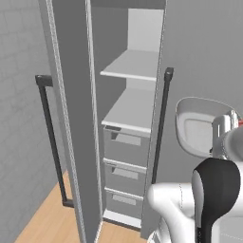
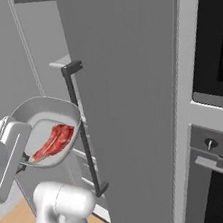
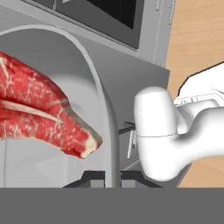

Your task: Take the meat container that has the steak and place it on the second highest rack of the freezer. Then take the vegetable container that has the mushrooms and place it on the highest rack of the freezer.

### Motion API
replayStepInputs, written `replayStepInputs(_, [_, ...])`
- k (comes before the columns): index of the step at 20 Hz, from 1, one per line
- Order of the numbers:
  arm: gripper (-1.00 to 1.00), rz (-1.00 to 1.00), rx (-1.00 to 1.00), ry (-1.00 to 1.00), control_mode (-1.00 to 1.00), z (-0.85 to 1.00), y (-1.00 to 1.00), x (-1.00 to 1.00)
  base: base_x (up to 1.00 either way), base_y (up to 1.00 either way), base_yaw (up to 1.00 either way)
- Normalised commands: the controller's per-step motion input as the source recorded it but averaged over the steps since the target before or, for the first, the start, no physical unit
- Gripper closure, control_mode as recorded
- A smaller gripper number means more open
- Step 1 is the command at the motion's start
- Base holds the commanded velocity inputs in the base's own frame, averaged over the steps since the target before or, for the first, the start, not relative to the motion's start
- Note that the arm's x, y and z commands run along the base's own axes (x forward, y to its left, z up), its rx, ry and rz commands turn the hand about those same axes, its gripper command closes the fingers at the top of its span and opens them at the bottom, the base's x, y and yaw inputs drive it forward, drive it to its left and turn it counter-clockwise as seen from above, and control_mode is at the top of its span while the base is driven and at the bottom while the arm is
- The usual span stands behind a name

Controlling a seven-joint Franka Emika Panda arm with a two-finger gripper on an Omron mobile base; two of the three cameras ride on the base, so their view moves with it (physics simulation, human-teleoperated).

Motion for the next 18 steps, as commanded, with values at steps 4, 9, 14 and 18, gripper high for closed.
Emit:
replayStepInputs(4, [1.0,0.0,0.0,0.0,1.0,0.0,0.0,0.0,0.31,0.32,0.02])
replayStepInputs(9, [1.0,0.0,0.0,0.0,1.0,0.0,0.0,0.0,0.43,0.19,0.0])
replayStepInputs(14, [1.0,0.0,0.0,0.0,1.0,0.0,0.0,0.0,0.4,0.14,0.0])
replayStepInputs(18, [1.0,0.0,0.0,0.0,1.0,0.0,0.0,0.0,0.42,0.14,0.0])
